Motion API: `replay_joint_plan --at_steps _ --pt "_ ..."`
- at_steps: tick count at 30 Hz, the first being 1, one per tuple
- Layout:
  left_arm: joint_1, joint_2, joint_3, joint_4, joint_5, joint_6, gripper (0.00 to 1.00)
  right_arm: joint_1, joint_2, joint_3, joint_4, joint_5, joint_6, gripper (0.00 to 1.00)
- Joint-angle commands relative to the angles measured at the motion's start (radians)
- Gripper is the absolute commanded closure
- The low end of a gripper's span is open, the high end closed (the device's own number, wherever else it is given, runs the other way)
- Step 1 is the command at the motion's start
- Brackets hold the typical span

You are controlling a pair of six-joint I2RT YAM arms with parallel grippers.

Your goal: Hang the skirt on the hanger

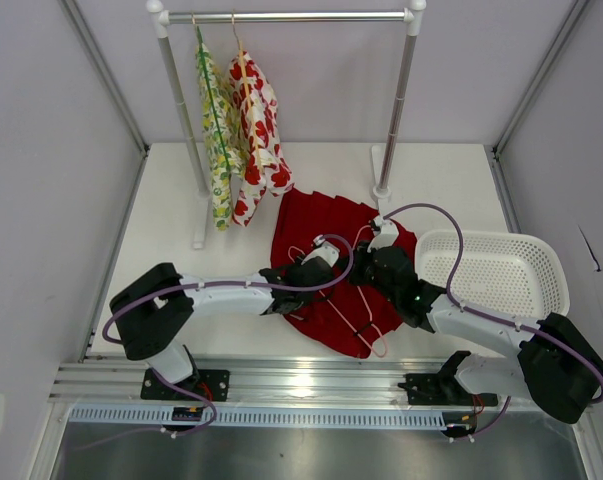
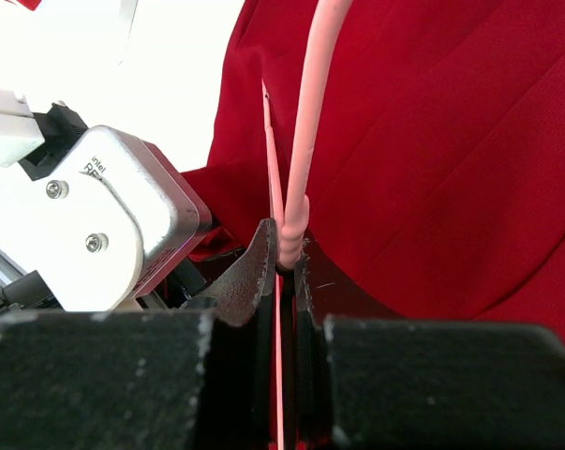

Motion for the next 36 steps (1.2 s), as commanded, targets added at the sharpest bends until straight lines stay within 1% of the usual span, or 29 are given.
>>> replay_joint_plan --at_steps 1,5,6,11,15,19,22,25,31,33,34,36 --pt "-0.008 0.001 0.04 0.043 0.002 0.005 0.59 -0.004 -0.015 0.005 0.009 -0.007 -0.022 1.0" --pt "-0.008 -0.005 0.035 0.056 0.038 0.019 0.58 -0.007 -0.012 -0.001 0.012 -0.01 -0.02 1.0" --pt "-0.008 -0.007 0.037 0.063 0.073 0.022 0.57 -0.005 -0.011 -0.001 0.012 -0.009 -0.02 1.0" --pt "-0.008 0.001 0.05 0.041 0.087 0.013 0.56 -0.005 -0.018 -0.007 0.012 -0.005 -0.02 1.0" --pt "-0.008 0.029 0.09 -0.002 0.053 -0.007 0.55 -0.007 -0.014 -0.005 0.014 -0.007 -0.02 1.0" --pt "-0.008 0.065 0.106 -0.032 -0.01 -0.033 0.57 -0.005 -0.015 -0.005 0.015 -0.007 -0.019 1.0" --pt "-0.002 0.079 0.115 -0.039 -0.019 -0.031 0.58 -0.005 -0.017 -0.005 0.012 -0.009 -0.02 1.0" --pt "0.003 0.092 0.12 -0.029 -0.014 -0.03 0.6 -0.007 -0.017 -0.005 0.011 -0.009 -0.022 1.0" --pt "0.009 0.11 0.12 0.004 0.004 -0.015 0.69 -0.007 -0.015 -0.002 0.011 -0.008 -0.026 1.0" --pt "0.013 0.11 0.112 0.018 0.025 -0.011 0.75 -0.007 -0.015 -0.002 0.011 -0.009 -0.027 1.0" --pt "0.013 0.11 0.112 0.024 0.032 -0.011 0.81 -0.007 -0.015 -0.002 0.009 -0.009 -0.028 1.0" --pt "0.013 0.098 0.104 0.027 0.039 -0.01 0.87 -0.008 -0.015 -0.002 0.008 -0.009 -0.028 1.0"
